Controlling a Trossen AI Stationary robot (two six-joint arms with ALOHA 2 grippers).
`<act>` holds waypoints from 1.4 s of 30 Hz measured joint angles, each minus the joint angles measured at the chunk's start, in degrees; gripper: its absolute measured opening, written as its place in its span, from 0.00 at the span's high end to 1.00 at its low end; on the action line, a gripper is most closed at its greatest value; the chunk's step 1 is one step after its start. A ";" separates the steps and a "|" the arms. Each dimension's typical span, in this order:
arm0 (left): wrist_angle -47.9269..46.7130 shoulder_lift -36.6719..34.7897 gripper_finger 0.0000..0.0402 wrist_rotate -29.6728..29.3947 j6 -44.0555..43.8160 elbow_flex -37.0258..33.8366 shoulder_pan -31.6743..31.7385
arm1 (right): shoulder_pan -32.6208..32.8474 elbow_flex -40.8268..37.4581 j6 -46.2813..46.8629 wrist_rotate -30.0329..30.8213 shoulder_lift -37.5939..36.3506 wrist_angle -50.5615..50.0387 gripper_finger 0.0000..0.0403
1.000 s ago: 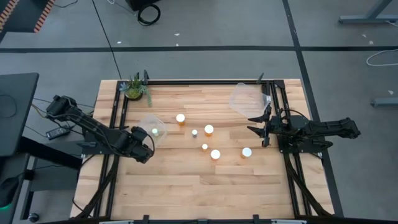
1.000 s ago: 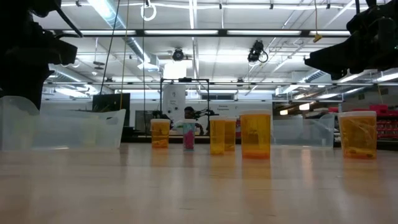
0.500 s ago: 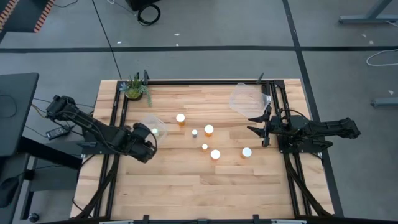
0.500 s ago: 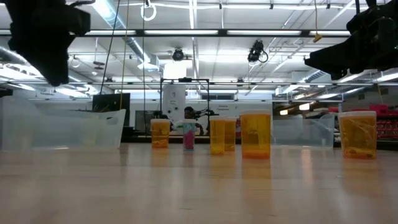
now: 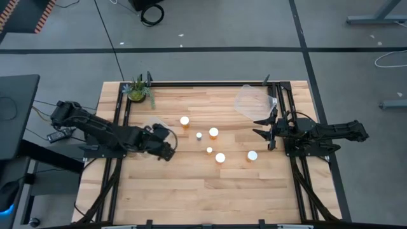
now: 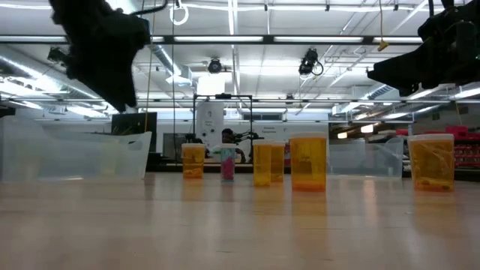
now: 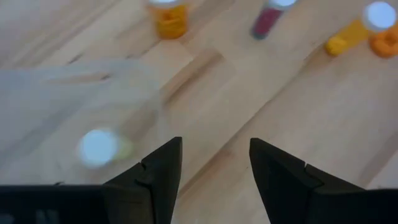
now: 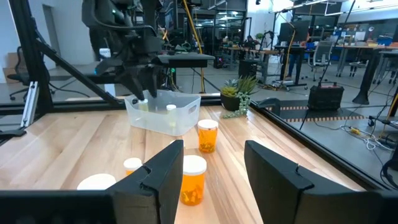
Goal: Pick and place medicine bottles into bin by pill shape (circle, oval)
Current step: Put the small blue pill bottle into the left transparent bin
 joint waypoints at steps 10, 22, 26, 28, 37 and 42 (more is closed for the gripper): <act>10.02 7.80 0.52 10.11 11.74 -0.04 9.36 | -0.01 0.00 0.00 0.00 0.00 0.01 0.56; 15.67 16.19 0.52 13.85 23.33 7.35 15.71 | -0.02 0.00 0.00 0.00 0.00 0.03 0.56; 15.08 20.24 0.52 15.19 27.57 12.87 16.77 | -0.01 0.00 0.00 0.00 0.00 0.01 0.56; 13.67 22.27 0.52 15.97 28.72 15.48 17.21 | -0.01 0.00 0.00 0.00 0.00 0.01 0.56; 8.36 28.62 0.43 20.43 30.60 21.14 19.44 | 0.00 0.00 0.00 0.00 0.00 0.01 0.56; 9.38 30.52 0.36 20.86 32.89 21.26 20.22 | 0.00 0.00 0.00 0.00 0.00 0.01 0.56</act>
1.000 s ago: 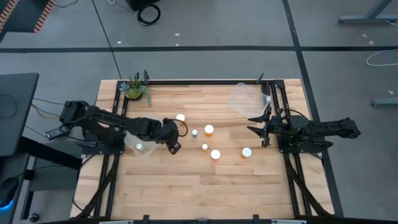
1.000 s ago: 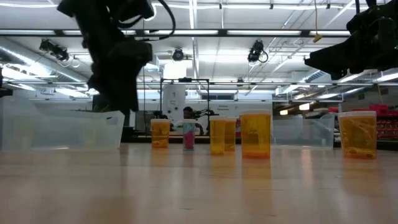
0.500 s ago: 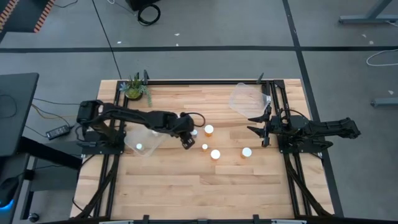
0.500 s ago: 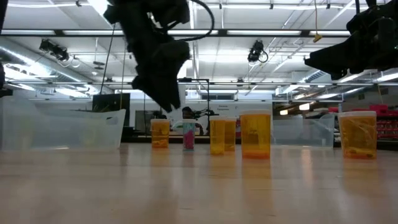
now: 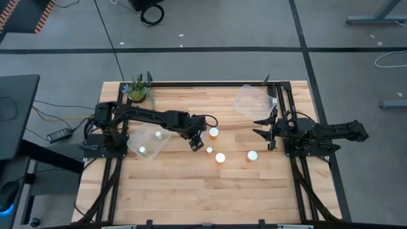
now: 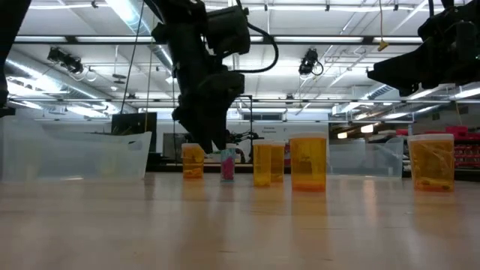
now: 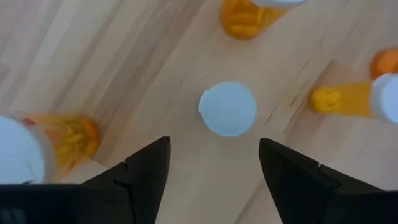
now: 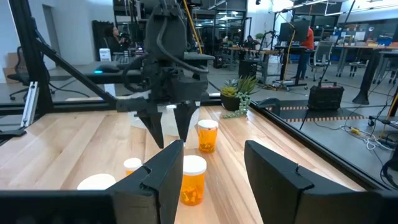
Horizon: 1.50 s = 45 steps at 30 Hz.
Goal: Pick and place medicine bottles into bin by pill shape (circle, oval)
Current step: Put the small blue pill bottle into the left transparent bin
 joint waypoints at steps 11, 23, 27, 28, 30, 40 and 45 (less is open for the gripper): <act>7.51 1.30 0.37 -0.16 3.30 -0.04 0.13 | -0.01 0.00 0.00 0.00 0.00 0.00 0.56; 7.81 1.28 0.56 -0.18 3.52 -0.04 0.11 | 0.00 0.00 0.00 0.00 0.00 0.00 0.56; 7.51 1.28 0.63 -0.18 4.37 -0.04 0.11 | 0.00 0.00 0.00 0.00 0.00 0.00 0.56; 7.51 1.28 0.64 -0.18 4.37 -0.04 0.11 | -0.01 0.00 0.00 0.00 0.00 0.00 0.56; 7.49 1.28 0.67 -0.18 4.62 -0.04 0.11 | -0.02 0.00 0.00 0.00 0.00 0.00 0.56; 5.88 0.07 0.66 3.54 5.82 -0.09 -0.66 | -0.02 0.00 0.00 0.00 0.00 0.00 0.56; 3.14 -2.11 0.68 4.76 3.14 -0.09 -1.94 | 0.00 0.00 0.00 0.00 0.00 0.00 0.56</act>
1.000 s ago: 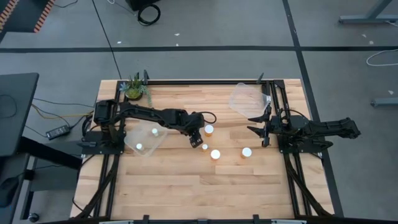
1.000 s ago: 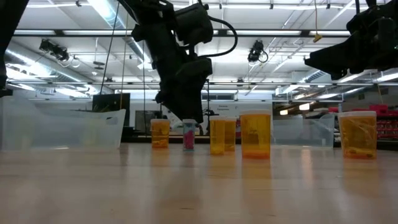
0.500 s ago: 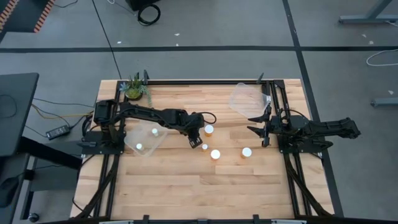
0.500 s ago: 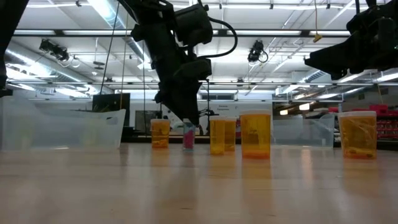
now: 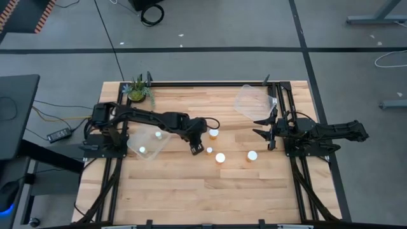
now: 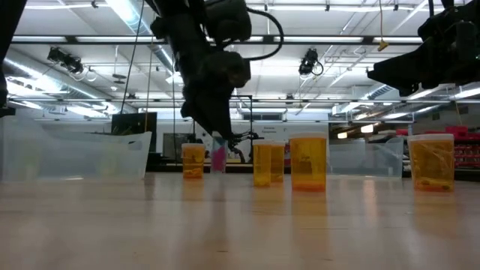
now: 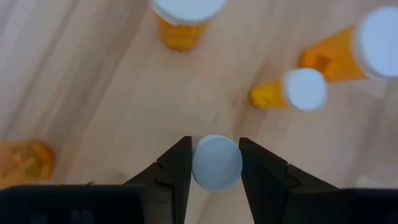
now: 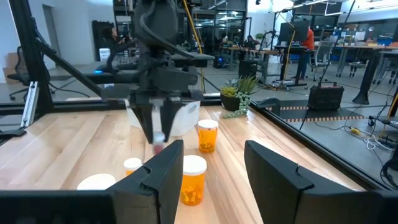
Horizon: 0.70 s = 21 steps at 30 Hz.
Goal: Pick and place medicine bottles into bin by pill shape (circle, oval)
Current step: Put the small blue pill bottle into the left transparent bin
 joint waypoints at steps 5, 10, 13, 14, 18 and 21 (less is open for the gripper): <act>-4.19 -3.08 0.67 0.08 -4.45 0.00 -1.71 | -0.02 0.00 0.00 0.00 0.00 0.00 0.56; -10.68 -5.74 0.66 0.02 -8.99 0.04 -3.89 | -0.02 0.00 0.00 0.00 0.00 0.00 0.56; -14.42 -6.36 0.67 -0.30 -11.70 0.09 -5.52 | -0.02 0.00 0.00 0.00 0.00 0.00 0.56; -15.71 -6.49 0.68 -0.34 -12.63 0.09 -6.07 | 0.00 0.00 0.00 0.00 0.00 0.00 0.56; -20.42 -6.69 0.67 -0.35 -16.62 0.09 -8.21 | -0.02 0.00 0.00 0.00 -0.01 0.00 0.56; -23.93 -6.69 0.65 -0.45 -19.20 0.07 -9.80 | 0.00 0.00 0.00 0.00 0.00 0.00 0.56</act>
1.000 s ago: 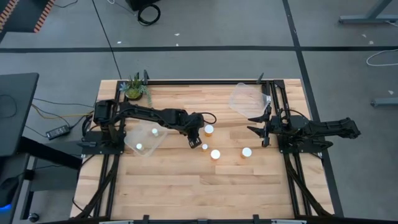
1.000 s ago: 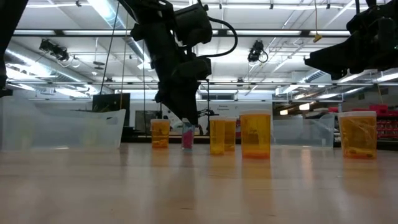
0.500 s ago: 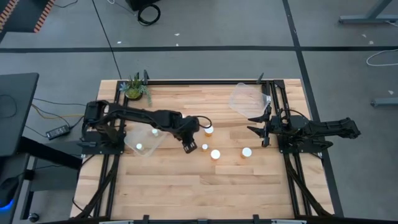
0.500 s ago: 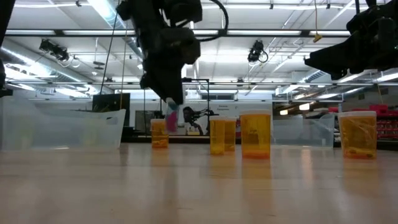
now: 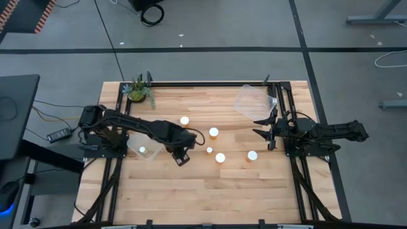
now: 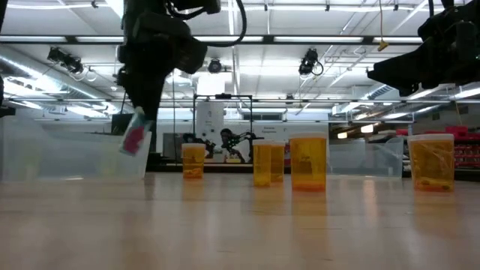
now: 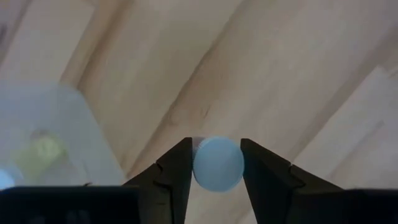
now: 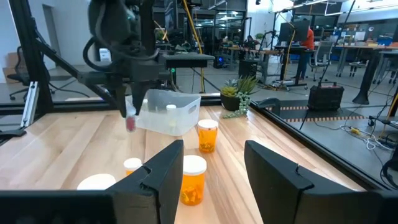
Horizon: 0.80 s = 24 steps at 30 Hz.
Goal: Pick and place medicine bottles into bin by pill shape (circle, oval)
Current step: Put the small blue pill bottle into the left transparent bin
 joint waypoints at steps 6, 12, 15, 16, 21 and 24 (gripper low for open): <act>-6.27 -0.68 0.67 0.03 -4.45 0.00 -2.44 | 0.00 0.00 0.00 0.00 -0.01 0.00 0.56; -8.37 -3.86 0.66 -0.07 -8.35 -0.02 -3.70 | -0.01 0.00 0.00 0.00 0.00 0.00 0.56; -10.43 -5.52 0.65 -0.75 -9.96 -0.02 -3.85 | 0.00 0.00 0.00 0.00 0.00 0.00 0.56; -11.15 -5.98 0.66 -1.25 -10.34 -0.02 -3.85 | -0.01 0.00 0.00 0.00 0.00 0.00 0.56; -15.64 -7.95 0.67 -4.17 -11.22 -0.09 -4.10 | 0.00 0.00 0.00 0.00 -0.01 0.00 0.56; -17.79 -8.64 0.66 -7.82 -11.22 -0.07 -4.19 | -0.02 0.00 0.00 0.00 0.00 0.04 0.56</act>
